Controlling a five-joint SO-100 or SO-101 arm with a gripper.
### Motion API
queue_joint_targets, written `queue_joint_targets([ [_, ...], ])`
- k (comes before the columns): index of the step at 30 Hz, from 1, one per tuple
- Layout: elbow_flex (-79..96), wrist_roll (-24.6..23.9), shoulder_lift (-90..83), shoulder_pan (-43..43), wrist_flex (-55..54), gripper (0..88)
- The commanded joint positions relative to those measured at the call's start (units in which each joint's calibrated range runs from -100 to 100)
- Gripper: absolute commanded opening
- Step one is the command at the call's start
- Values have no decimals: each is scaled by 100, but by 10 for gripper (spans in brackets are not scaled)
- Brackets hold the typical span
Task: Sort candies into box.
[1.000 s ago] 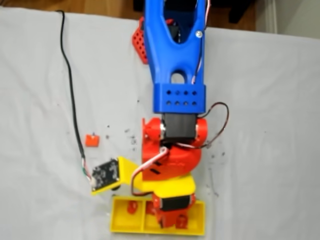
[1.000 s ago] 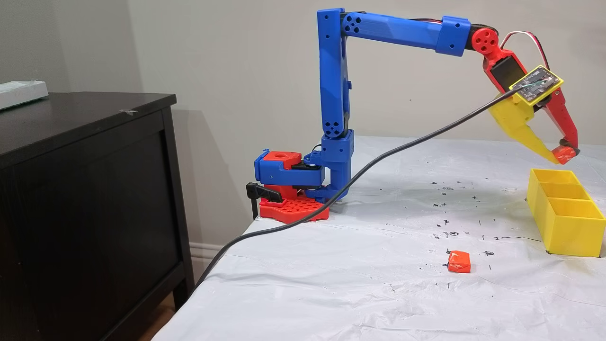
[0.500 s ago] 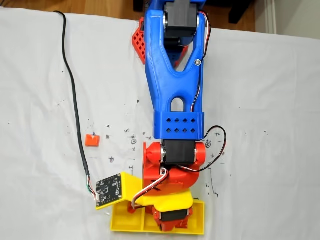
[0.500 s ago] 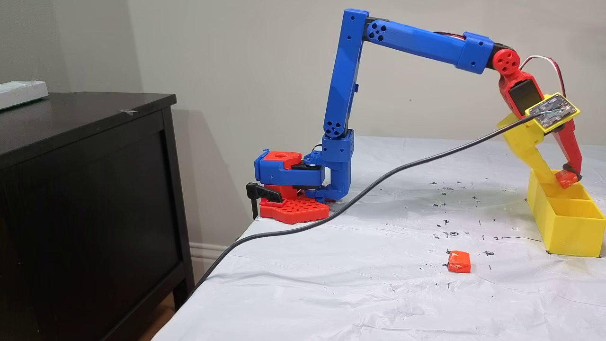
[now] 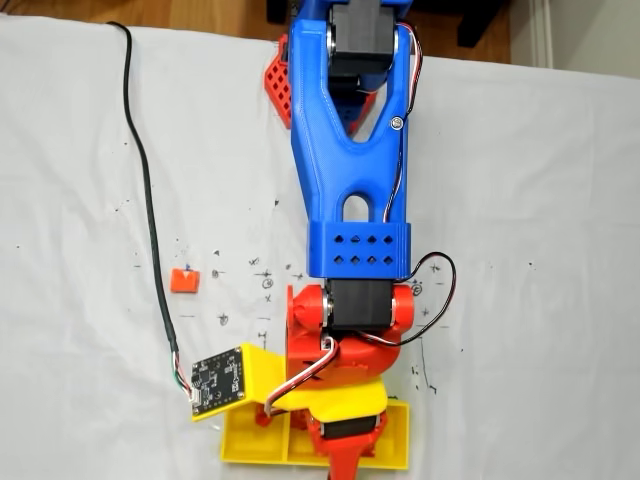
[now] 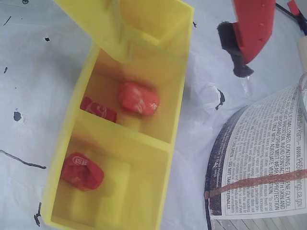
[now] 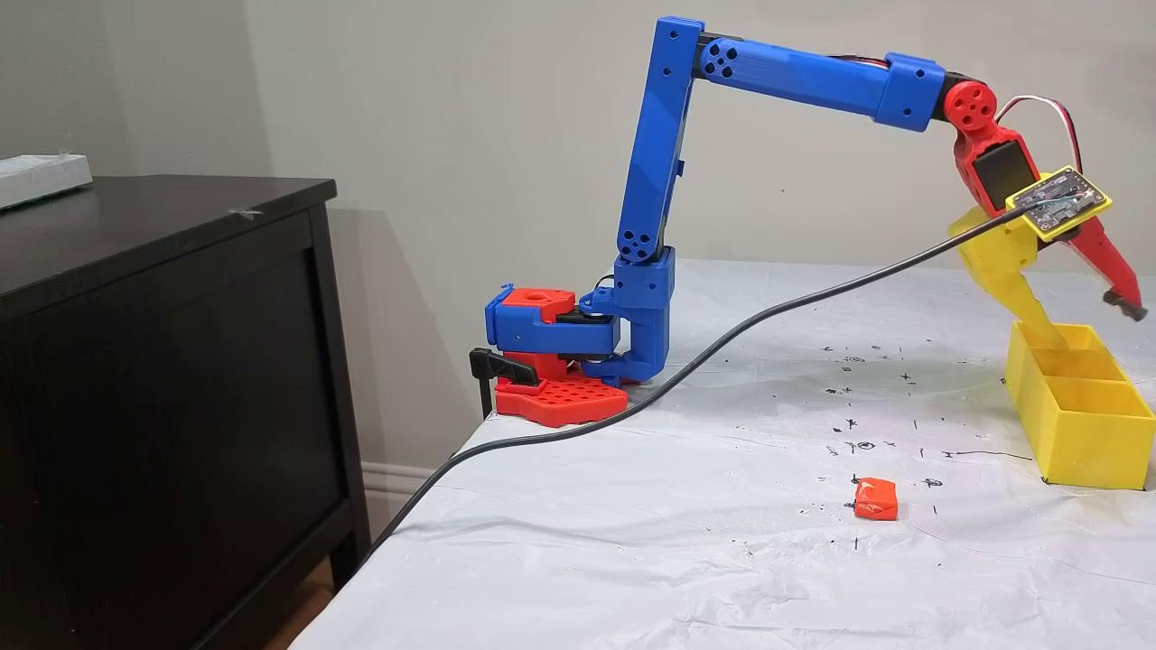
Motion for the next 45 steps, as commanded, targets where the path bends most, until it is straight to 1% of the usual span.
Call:
queue_joint_targets([
  [1, -457, 29, -312, 65, 55, 274],
  [4, -394, 73, -482, 110, 96, 217],
  [7, -348, 176, -685, 156, 195, 106],
  [9, -348, 230, -804, 201, 268, 13],
  [11, -412, 249, -880, 255, 383, 2],
  [15, -521, 278, -1016, 382, 620, 2],
  [18, -457, 410, -1245, 527, 948, 2],
  [22, 43, 635, -1644, 735, 1234, 2],
  [27, 116, 943, -1567, 1098, 1865, 2],
  [29, 398, 1070, -1610, 1288, 1889, 2],
  [34, 1482, 1485, -2085, 1813, 1472, 10],
  [35, 1582, 1573, -2102, 1949, 1464, 20],
  [36, 1627, 1641, -2085, 2094, 1529, 66],
  [37, 1682, 1744, -2008, 2330, 1635, 132],
  [38, 1709, 1748, -1991, 2411, 1619, 154],
  [42, 1664, 1758, -1813, 2656, 1513, 207],
  [45, 1445, 1802, -1525, 2801, 1464, 229],
])
